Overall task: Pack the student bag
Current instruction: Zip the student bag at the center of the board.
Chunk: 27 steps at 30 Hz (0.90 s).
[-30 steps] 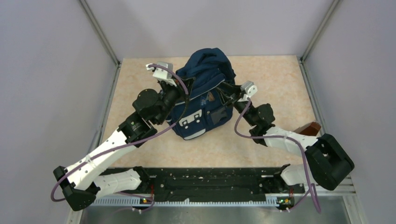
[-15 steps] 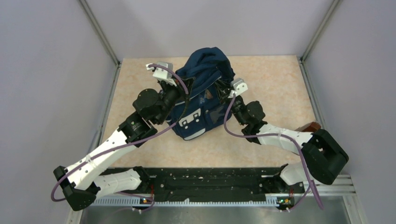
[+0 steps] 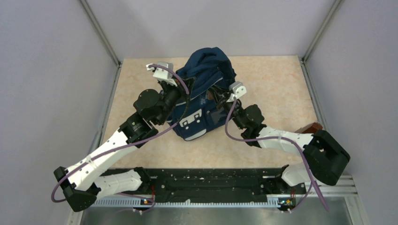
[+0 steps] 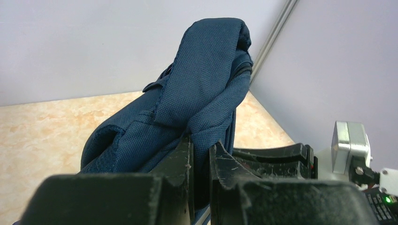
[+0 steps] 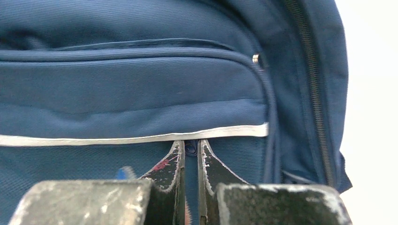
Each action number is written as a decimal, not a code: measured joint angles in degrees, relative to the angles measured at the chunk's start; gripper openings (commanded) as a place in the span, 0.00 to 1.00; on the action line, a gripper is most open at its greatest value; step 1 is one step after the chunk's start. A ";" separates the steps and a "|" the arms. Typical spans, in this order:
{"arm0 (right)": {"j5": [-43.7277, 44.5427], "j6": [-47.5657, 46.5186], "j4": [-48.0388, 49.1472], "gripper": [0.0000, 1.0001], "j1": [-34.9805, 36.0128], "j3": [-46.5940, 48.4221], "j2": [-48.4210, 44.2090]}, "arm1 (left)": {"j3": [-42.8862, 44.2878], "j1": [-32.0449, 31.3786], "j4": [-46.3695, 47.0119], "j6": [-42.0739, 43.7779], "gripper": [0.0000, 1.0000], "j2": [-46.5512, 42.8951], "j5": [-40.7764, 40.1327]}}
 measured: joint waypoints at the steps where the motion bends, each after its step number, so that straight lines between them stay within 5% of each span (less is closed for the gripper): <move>1: -0.35 0.31 0.09 0.00 0.63 -0.20 -0.11 | 0.00 0.00 0.02 0.00 0.00 0.00 -0.04; 14: -12.04 1.01 -0.39 0.00 10.19 0.35 0.42 | -0.42 0.00 0.83 -1.55 0.00 -0.07 -0.20; 27: -23.17 -2.34 -3.02 0.00 11.91 9.18 8.76 | -2.05 0.00 0.37 -4.76 0.00 -2.51 -1.18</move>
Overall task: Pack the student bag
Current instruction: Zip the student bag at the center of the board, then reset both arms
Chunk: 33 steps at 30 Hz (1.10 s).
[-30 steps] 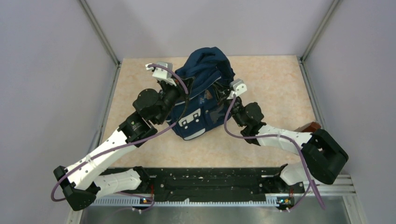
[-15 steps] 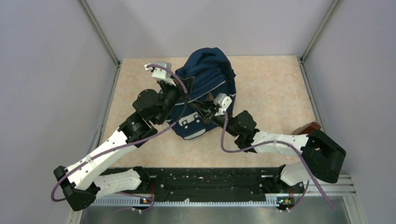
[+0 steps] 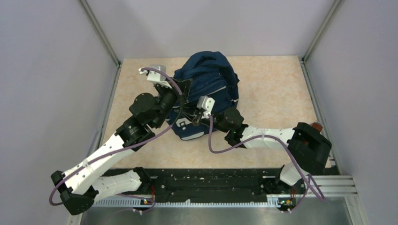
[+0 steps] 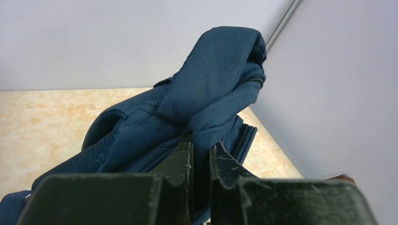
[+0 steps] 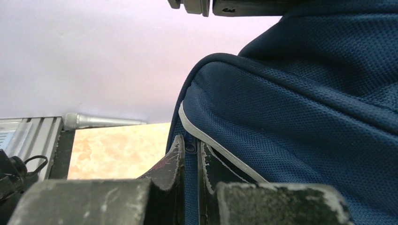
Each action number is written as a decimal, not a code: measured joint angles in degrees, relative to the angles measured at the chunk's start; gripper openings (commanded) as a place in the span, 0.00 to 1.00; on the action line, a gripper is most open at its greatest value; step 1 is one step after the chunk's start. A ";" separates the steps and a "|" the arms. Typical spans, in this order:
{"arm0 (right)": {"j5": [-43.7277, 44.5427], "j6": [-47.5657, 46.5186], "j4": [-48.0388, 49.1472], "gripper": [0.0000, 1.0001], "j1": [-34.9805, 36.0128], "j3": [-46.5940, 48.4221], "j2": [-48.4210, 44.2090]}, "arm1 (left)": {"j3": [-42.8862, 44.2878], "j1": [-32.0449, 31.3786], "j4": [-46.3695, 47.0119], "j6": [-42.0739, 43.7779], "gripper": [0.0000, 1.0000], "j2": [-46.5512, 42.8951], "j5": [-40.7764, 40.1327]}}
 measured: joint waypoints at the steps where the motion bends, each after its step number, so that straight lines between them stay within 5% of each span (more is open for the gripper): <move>1: -0.85 0.02 0.66 0.00 0.00 0.48 0.94 | -0.15 0.00 -0.15 -0.09 0.00 -0.33 -0.20; 7: -3.74 0.07 1.92 0.00 0.00 0.83 1.81 | -0.72 0.00 -0.85 -0.81 0.00 -1.66 -0.52; 11: -3.67 0.02 1.70 0.45 0.04 0.74 1.60 | -0.72 0.00 -0.87 -0.94 0.00 -1.66 -0.42; 16: -3.13 -0.87 -2.29 0.66 1.90 -2.84 -2.95 | -0.72 0.00 -0.81 -0.28 0.11 -1.51 0.87; 20: 1.07 -1.97 -5.60 0.81 2.25 -9.38 -11.50 | -0.90 0.00 -0.85 1.25 0.40 -1.88 0.92; 22: 4.20 -2.43 -7.93 0.89 2.25 -11.72 -16.04 | -1.25 -0.04 -0.24 2.21 0.80 -2.64 1.11; 23: 5.86 -2.54 -9.18 0.90 2.25 -12.59 -18.29 | -1.27 -0.13 0.15 3.13 0.86 -3.23 1.18; 33: 17.57 -1.38 -28.89 0.93 -4.90 -13.57 -36.98 | -2.97 -0.37 4.42 11.91 0.93 -13.44 -2.19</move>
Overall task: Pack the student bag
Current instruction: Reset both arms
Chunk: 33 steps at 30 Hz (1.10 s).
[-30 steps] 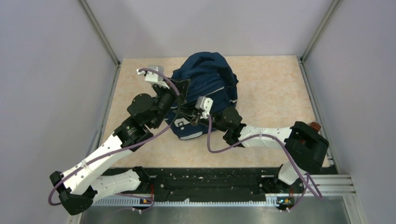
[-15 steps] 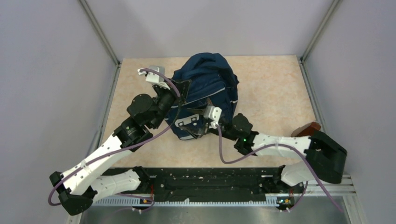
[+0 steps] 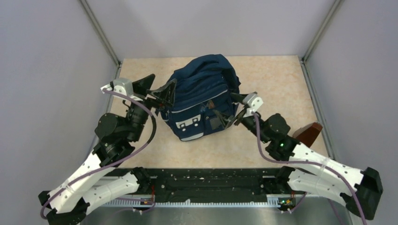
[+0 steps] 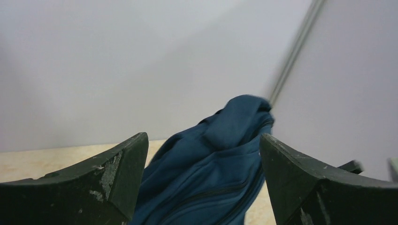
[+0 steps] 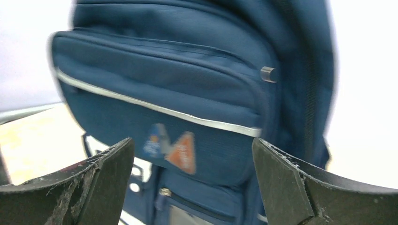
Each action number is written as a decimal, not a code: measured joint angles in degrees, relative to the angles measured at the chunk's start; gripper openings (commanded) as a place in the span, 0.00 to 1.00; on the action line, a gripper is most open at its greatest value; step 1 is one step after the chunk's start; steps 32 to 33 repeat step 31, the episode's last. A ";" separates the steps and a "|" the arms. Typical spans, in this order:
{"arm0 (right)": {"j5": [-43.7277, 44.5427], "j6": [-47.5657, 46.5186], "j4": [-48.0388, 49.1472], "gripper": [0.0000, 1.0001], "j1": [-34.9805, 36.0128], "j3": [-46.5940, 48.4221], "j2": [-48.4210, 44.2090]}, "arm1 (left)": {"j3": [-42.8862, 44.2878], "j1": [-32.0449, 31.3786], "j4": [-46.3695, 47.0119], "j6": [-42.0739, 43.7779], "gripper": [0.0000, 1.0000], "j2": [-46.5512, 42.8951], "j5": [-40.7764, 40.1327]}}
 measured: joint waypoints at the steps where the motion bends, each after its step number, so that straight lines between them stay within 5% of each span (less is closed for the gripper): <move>1: -0.02 0.79 -2.51 0.93 -2.36 0.09 -2.03 | -1.05 0.00 0.07 0.74 0.93 -1.07 -0.81; 17: -0.72 23.30 -32.68 0.94 -50.36 2.80 -7.26 | -16.48 0.04 -11.65 13.42 0.97 -27.06 -35.95; 26: 5.40 23.58 -30.49 0.94 -52.24 -1.92 -19.37 | -14.80 0.04 -26.67 6.99 0.98 -29.44 -40.39; 33: 6.45 23.04 -28.94 0.94 -52.24 -3.06 -20.68 | -14.21 0.04 -28.61 5.88 0.98 -27.54 -40.46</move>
